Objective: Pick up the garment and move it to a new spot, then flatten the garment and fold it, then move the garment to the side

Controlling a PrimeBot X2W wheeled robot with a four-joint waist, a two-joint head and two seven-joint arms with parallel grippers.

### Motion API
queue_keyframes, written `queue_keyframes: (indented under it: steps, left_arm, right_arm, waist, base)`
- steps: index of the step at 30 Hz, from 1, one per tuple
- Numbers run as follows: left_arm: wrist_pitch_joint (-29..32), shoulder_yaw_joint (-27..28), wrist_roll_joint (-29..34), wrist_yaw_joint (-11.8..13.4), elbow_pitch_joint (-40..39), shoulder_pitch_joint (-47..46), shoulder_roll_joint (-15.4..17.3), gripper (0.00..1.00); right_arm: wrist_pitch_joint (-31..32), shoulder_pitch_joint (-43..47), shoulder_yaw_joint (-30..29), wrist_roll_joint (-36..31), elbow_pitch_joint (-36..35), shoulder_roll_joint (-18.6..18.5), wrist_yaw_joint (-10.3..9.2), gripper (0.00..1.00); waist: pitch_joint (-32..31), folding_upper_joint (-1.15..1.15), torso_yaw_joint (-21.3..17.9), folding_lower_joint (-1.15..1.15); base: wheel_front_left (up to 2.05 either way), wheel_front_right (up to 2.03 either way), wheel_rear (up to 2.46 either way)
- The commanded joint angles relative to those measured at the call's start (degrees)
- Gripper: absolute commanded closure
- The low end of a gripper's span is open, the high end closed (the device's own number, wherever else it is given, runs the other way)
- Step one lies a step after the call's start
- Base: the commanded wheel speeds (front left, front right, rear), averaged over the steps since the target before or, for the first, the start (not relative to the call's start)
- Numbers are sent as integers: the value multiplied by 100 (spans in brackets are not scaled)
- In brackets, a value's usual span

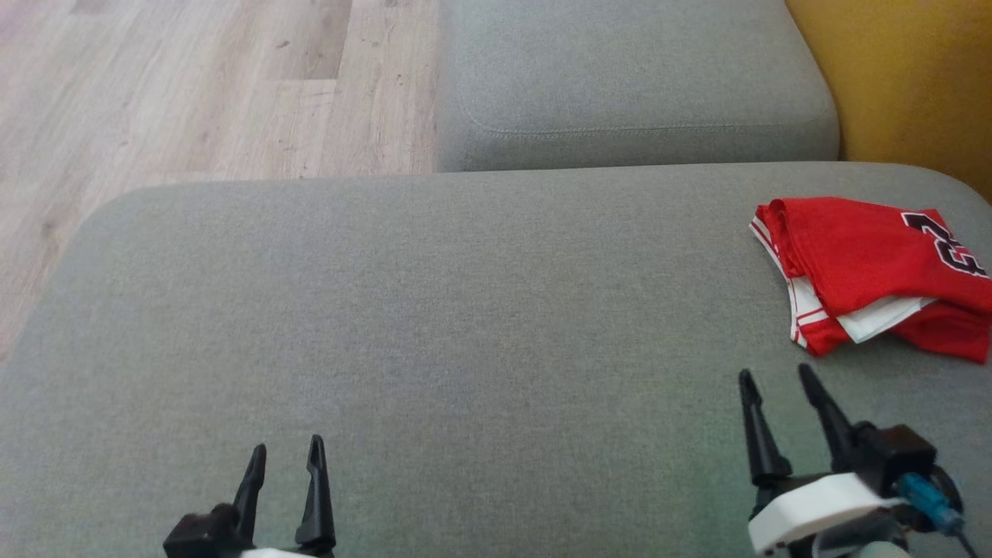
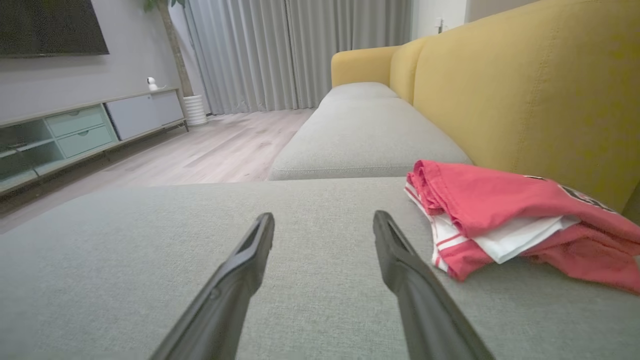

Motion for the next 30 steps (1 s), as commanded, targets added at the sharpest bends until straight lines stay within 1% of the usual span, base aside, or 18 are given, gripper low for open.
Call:
queue_keyframes:
  steps: [1, 7, 17, 18, 22, 30]
  left_arm:
    - [-51, 165, 34, -34, -179, -229, 50, 0]
    - [-19, 117, 38, -28, -192, -244, 55, 0]
    - [-9, 63, 35, -39, -250, -244, 82, 0]
    - [15, -126, -4, -41, -43, 1, 3, 100]
    - [26, -172, -40, -53, 205, 105, -72, 100]
    - [144, 38, -408, -169, 206, 30, -141, 100]
  right_arm:
    - [-62, -159, 213, 65, -136, -26, 37, 0]
    - [-105, -169, 339, 124, -35, -26, 37, 0]
    - [-121, -173, 378, 174, 61, -26, 37, 0]
    - [-49, 1, 231, 155, 268, 3, -1, 100]
    - [-39, 80, 232, 207, 579, 4, -1, 100]
    - [31, 2, 192, 773, 568, -20, 2, 100]
  waist:
    - [-6, 0, 1, 0]
    - [-11, 0, 19, 0]
    - [-20, 0, 4, 0]
    - [-22, 0, -3, 0]
    - [-17, 0, -6, 1]
    - [19, 0, -25, 1]
  base:
    - [0, 0, 0]
    - [0, 0, 0]
    - [0, 0, 0]
    - [0, 0, 0]
    - [0, 0, 0]
    - [0, 0, 0]
